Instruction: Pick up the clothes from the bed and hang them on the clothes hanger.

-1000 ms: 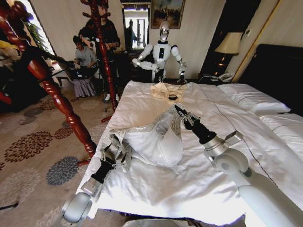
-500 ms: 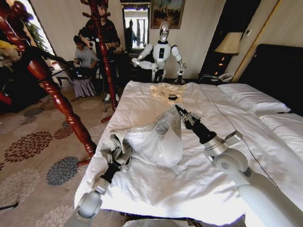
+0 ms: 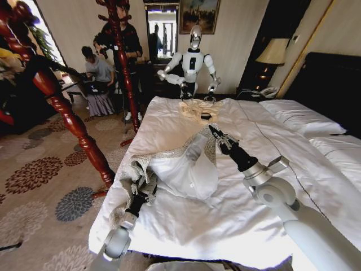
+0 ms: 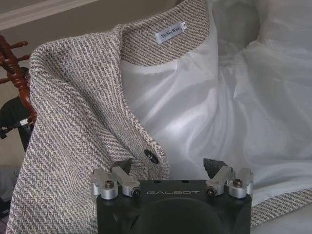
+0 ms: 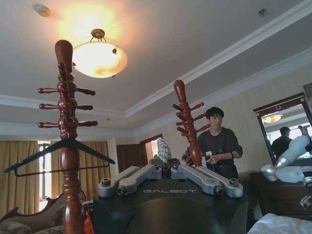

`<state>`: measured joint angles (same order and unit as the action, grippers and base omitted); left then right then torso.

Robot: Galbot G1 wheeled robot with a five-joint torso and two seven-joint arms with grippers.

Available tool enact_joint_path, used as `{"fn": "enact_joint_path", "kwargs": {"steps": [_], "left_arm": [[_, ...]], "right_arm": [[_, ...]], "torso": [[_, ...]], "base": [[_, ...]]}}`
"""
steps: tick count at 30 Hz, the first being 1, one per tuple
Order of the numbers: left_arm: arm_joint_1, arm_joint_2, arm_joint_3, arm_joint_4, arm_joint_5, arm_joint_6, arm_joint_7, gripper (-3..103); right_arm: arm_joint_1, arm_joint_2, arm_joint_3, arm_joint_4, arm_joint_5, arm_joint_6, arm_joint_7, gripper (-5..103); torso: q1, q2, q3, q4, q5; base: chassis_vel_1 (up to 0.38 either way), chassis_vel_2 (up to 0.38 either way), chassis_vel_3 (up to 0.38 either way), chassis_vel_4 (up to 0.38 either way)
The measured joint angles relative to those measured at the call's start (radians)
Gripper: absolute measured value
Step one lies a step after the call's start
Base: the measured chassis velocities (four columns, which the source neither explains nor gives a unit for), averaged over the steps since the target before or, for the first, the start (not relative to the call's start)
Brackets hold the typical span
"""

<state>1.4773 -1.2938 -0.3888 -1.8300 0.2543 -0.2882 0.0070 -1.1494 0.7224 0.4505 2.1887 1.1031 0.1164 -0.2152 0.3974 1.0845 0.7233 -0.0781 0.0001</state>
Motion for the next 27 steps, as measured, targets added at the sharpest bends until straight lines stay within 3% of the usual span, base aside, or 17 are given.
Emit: {"fn": "enact_joint_path", "kwargs": {"steps": [1,4,6,7,8,14,17,19,24,27], "left_arm": [[0.0,0.0,0.0,0.0,0.0,0.0,0.0,85],[0.0,-0.005,-0.002,-0.001,0.007,-0.001,0.0,68],[0.001,-0.005,-0.003,-0.002,0.008,-0.001,0.0,68],[0.003,-0.006,-0.003,-0.004,0.008,-0.001,0.0,57],[0.006,-0.007,-0.004,-0.007,0.008,-0.001,0.0,57],[0.016,-0.01,-0.013,-0.025,0.008,-0.008,0.006,30],[0.021,-0.009,-0.018,-0.034,0.008,-0.013,0.011,25],[0.026,-0.004,-0.025,-0.045,0.004,-0.017,0.014,15],[0.044,0.016,-0.041,-0.091,-0.037,-0.02,0.024,2],[0.072,0.047,-0.066,-0.163,-0.099,-0.018,0.031,2]], "right_arm": [[0.0,0.0,0.0,0.0,0.0,0.0,0.0,3],[-0.003,-0.001,0.002,0.003,0.0,0.001,0.0,3],[-0.004,-0.002,0.003,0.004,0.0,0.002,0.0,3],[-0.005,-0.003,0.004,0.006,0.0,0.002,-0.001,3],[-0.006,-0.003,0.005,0.008,0.001,0.003,-0.001,3],[-0.013,-0.006,0.01,0.013,0.001,0.006,-0.001,3],[-0.015,-0.008,0.012,0.015,0.001,0.007,0.0,3],[-0.017,-0.01,0.013,0.016,0.001,0.007,0.0,3],[-0.02,-0.012,0.017,0.019,0.0,0.008,0.006,3],[-0.028,-0.012,0.022,0.02,-0.003,0.008,0.018,3]], "torso": [[0.0,0.0,0.0,0.0,0.0],[0.0,0.0,0.0,0.0,0.0001],[0.0,0.0,0.0,0.0,0.0001],[0.0,0.0,0.0,0.0,0.0001],[0.0,0.0,0.0,0.0,0.0001],[0.0,0.0,0.0,0.0,0.0001],[0.0,0.0,0.0,0.0,0.0],[0.0,0.0,0.0,0.0,0.0],[0.0,0.0,0.0,0.0,0.0],[0.0,0.0,0.0,0.0,-0.0001]], "base": [[0.0,0.0,0.0,0.0],[0.0,0.0,0.0,0.0],[0.0,0.0,0.0,0.0],[0.0,0.0,0.0,0.0],[0.0,0.0,0.0,0.0],[0.0,0.0,0.0,0.0],[0.0,0.0,0.0,0.0],[0.0,0.0,0.0,0.0],[0.0,0.0,0.0,0.0],[0.0,0.0,0.0,0.0]]}}
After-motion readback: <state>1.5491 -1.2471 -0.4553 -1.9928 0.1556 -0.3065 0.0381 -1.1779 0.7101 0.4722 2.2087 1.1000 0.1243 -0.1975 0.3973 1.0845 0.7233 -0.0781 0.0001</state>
